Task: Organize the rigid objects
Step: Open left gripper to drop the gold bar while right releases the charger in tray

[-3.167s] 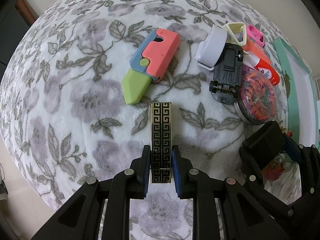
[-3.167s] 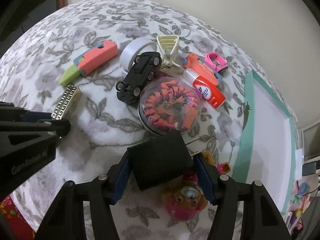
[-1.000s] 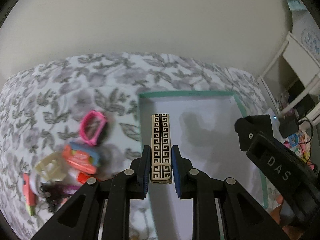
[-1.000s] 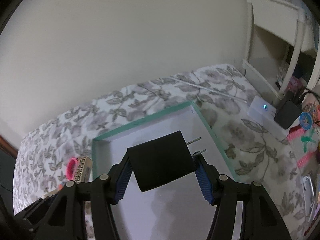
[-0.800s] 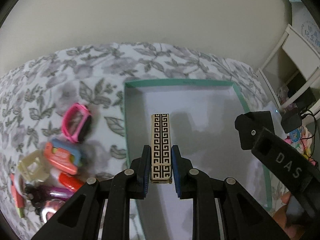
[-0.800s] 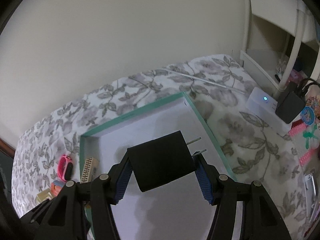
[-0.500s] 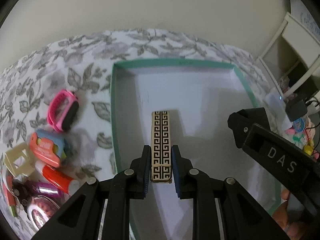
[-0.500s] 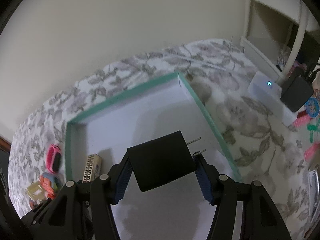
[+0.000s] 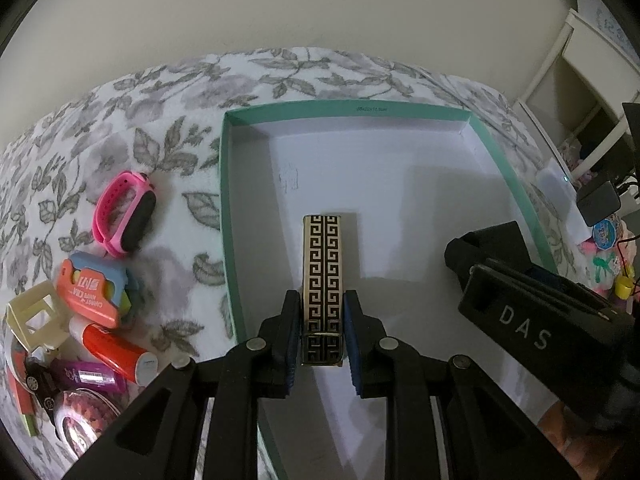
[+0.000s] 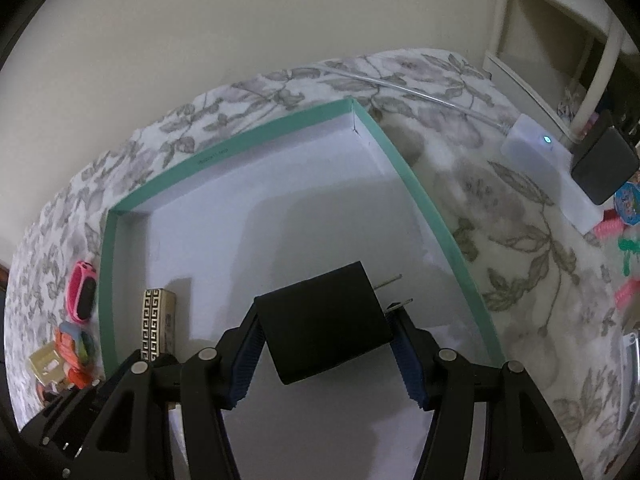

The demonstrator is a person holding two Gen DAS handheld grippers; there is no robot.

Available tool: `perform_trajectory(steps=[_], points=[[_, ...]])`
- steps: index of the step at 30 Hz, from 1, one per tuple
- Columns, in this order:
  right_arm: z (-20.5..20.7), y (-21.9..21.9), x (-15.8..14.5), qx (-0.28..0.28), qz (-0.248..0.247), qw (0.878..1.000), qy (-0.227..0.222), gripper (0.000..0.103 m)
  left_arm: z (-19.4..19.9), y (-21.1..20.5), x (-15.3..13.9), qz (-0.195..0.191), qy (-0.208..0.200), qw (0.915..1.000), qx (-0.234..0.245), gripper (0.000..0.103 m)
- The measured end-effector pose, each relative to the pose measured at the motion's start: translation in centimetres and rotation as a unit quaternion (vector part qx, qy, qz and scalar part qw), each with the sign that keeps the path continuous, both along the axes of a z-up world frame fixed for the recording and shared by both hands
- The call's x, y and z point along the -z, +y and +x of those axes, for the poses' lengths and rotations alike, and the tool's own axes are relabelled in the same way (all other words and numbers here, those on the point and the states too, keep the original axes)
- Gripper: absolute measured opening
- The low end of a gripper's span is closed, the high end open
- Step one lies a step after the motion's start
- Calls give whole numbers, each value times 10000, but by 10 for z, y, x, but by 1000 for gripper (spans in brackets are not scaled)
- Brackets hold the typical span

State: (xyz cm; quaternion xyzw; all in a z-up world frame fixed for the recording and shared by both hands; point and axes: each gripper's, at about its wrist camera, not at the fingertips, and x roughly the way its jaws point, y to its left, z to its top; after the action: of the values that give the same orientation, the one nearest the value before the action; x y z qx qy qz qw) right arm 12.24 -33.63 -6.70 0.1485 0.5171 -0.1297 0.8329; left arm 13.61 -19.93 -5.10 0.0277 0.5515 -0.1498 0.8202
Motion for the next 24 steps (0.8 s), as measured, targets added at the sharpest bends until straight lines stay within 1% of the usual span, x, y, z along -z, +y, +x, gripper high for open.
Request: perform_trajectory(steps=[1, 2, 4, 8, 13, 14, 15, 17, 22, 23, 24], points=[[0, 0, 0, -6, -9, 10000, 2, 64, 1, 0, 0, -13, 16, 10000, -14, 37], [0, 1, 1, -12, -14, 10000, 11, 65, 1, 1, -1, -105, 54, 9999, -13, 41], [1, 2, 1, -43, -53, 10000, 41, 65, 1, 2, -2, -251, 110, 9996, -9, 47], [2, 4, 2, -106, -170, 9998, 78, 66, -3, -2, -4, -120, 38, 9999, 81, 50], [1, 2, 1, -76, -131, 9998, 125, 66, -2, 0, -8, -111, 19, 9999, 53, 51], [1, 1, -1, -75, -132, 9998, 108, 66, -2, 0, -11, -99, -14, 9999, 49, 52], [0, 1, -5, -76, -151, 9998, 72, 66, -1, 1, -15, -98, -57, 9999, 45, 54], [-1, 1, -13, -75, -205, 9998, 10, 66, 0, 3, -22, -141, -123, 9998, 22, 67], [-4, 0, -40, -54, -262, 9993, -270, 66, 4, 14, -43, -254, -292, 9992, -123, 68], [-5, 0, -44, -53, -279, 9991, -314, 66, 4, 17, -47, -239, -352, 9990, -169, 72], [-6, 0, -50, -59, -318, 9988, -368, 69, 5, 19, -51, -217, -401, 9987, -209, 76]])
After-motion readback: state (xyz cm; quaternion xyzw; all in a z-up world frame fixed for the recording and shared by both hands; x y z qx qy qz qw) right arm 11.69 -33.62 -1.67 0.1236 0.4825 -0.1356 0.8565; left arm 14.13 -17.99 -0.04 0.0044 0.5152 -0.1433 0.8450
